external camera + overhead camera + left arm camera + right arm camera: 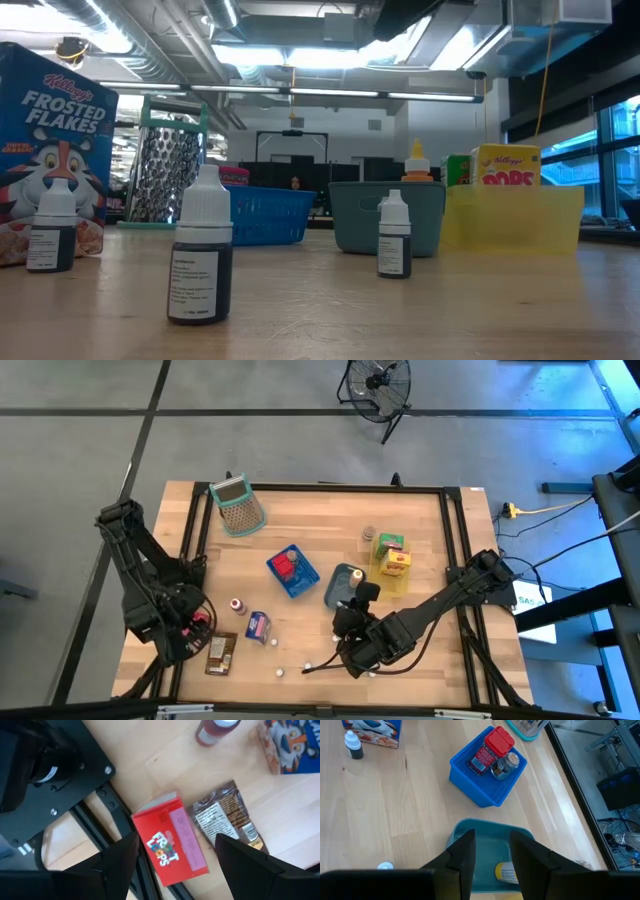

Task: Pick & Place Kitchen Items
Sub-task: Put the red cereal box into the yellow bin

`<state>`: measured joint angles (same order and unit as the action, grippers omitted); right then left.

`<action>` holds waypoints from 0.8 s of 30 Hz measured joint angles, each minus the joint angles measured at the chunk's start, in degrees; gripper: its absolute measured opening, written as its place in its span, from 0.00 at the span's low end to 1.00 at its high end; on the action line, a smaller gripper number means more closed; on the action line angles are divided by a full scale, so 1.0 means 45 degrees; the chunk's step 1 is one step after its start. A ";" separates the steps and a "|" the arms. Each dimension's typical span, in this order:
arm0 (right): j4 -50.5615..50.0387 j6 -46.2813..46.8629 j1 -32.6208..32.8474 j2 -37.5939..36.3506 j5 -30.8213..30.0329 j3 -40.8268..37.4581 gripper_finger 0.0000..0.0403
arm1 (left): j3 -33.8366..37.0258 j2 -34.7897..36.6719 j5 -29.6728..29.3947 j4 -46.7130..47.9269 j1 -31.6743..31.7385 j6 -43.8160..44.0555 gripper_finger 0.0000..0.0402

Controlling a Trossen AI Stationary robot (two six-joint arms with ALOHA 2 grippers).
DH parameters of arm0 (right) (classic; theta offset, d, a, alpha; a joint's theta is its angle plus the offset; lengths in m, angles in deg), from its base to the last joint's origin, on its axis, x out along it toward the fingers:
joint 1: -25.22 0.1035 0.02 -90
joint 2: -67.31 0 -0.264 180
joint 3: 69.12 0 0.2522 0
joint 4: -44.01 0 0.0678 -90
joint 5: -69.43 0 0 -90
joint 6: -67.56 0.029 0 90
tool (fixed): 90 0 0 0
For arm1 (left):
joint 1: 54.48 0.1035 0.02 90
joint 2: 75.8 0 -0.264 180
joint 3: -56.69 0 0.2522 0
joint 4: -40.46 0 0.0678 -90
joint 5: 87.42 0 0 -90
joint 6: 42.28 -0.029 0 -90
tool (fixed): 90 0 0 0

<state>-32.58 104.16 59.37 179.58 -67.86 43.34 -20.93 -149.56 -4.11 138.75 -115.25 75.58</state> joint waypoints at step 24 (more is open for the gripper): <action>0.0018 -0.0188 -0.0005 0.0000 0.0277 0.0000 0.31 | 0.0000 0.0000 -0.2161 0.0481 0.0042 -0.1789 0.65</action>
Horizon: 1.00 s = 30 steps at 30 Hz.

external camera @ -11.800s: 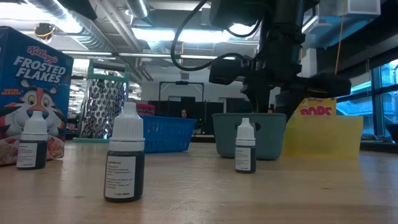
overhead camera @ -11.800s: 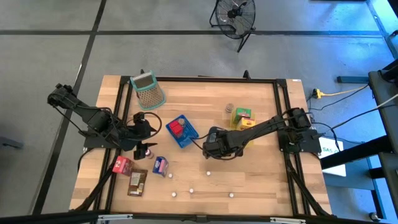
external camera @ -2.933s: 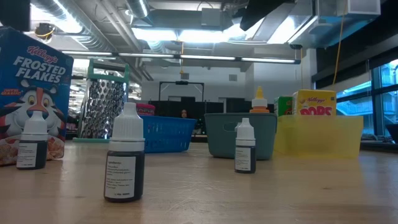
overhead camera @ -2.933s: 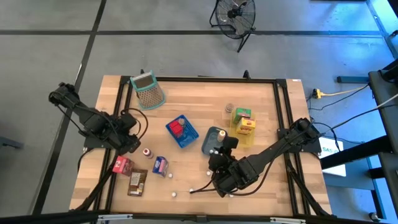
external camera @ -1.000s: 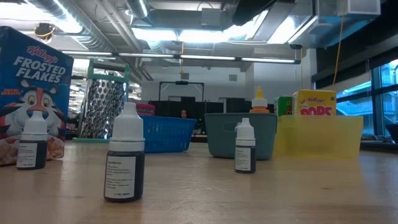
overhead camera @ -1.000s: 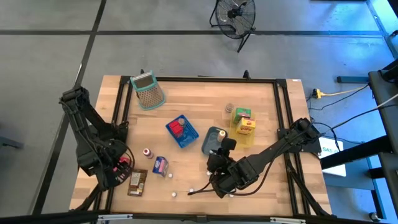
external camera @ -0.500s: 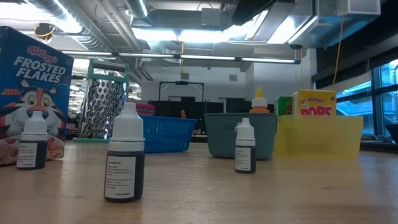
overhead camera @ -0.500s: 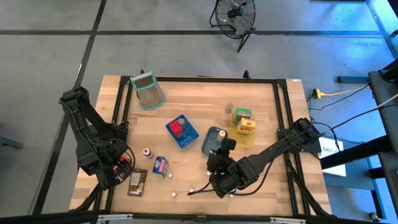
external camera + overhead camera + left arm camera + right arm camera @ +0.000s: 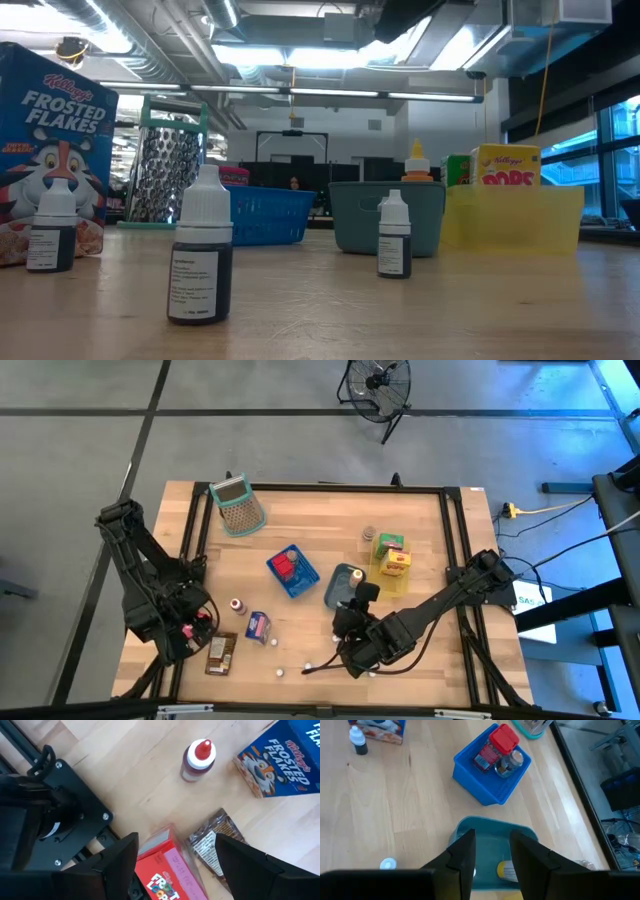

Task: Pick & Place Kitchen Items
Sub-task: Put the red cereal box into the yellow bin

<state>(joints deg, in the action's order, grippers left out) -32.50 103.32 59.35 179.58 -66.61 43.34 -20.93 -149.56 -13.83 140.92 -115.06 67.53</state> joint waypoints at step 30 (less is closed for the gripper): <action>-0.0061 -0.0046 0.0015 0.0000 0.0087 0.0003 0.31 | -0.0053 -0.0164 0.0120 0.0501 -0.0095 0.0288 0.69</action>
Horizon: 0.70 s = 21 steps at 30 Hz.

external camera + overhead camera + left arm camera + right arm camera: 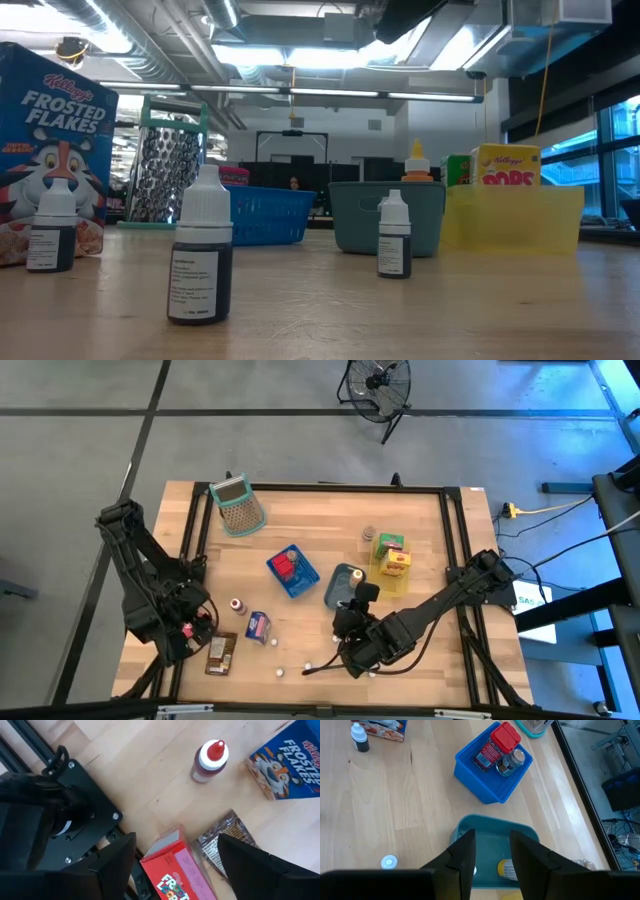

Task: Pick & Place Kitchen Items
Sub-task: Put the red cereal box into the yellow bin

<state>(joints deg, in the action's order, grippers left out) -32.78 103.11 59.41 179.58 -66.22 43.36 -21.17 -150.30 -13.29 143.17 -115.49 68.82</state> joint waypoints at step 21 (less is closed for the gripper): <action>0.0019 -0.0005 0.0005 0.0000 -0.0005 0.0000 0.31 | -0.0669 -0.0482 0.0802 0.0247 0.0015 0.2052 0.88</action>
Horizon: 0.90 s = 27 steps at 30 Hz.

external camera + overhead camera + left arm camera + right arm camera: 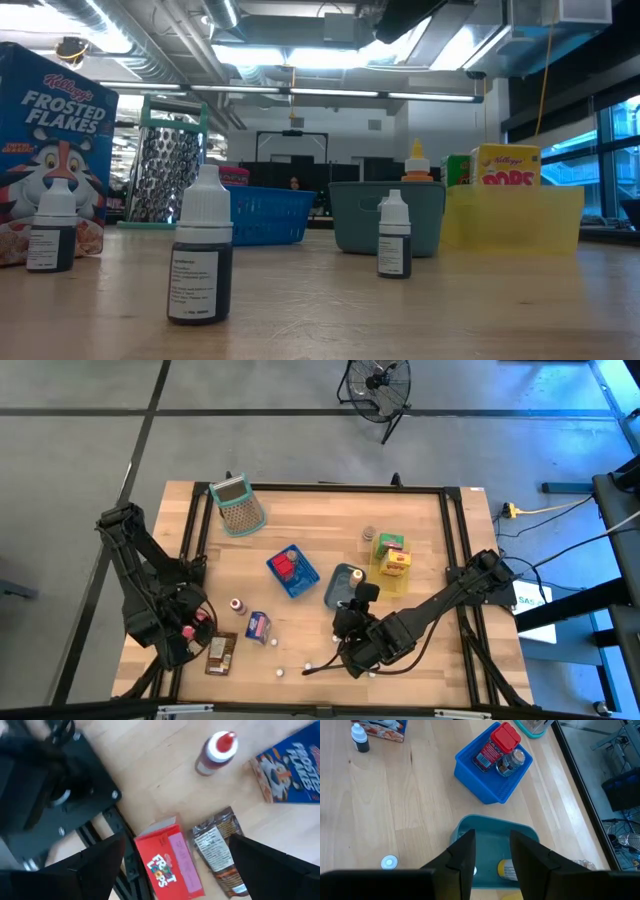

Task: Pick & Place Kitchen Items
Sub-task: Put the red cereal box into the yellow bin

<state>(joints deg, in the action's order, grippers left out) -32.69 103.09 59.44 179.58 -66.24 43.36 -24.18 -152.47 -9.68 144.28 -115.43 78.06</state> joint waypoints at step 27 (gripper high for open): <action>0.0086 -0.0005 -0.0005 0.0000 0.0245 0.0000 0.31 | 0.0019 -0.0287 0.1876 -0.1259 0.0247 0.1306 0.88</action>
<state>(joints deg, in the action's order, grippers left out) -32.31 103.07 59.41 179.58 -65.14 43.36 -24.09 -153.76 -1.24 138.62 -114.32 83.94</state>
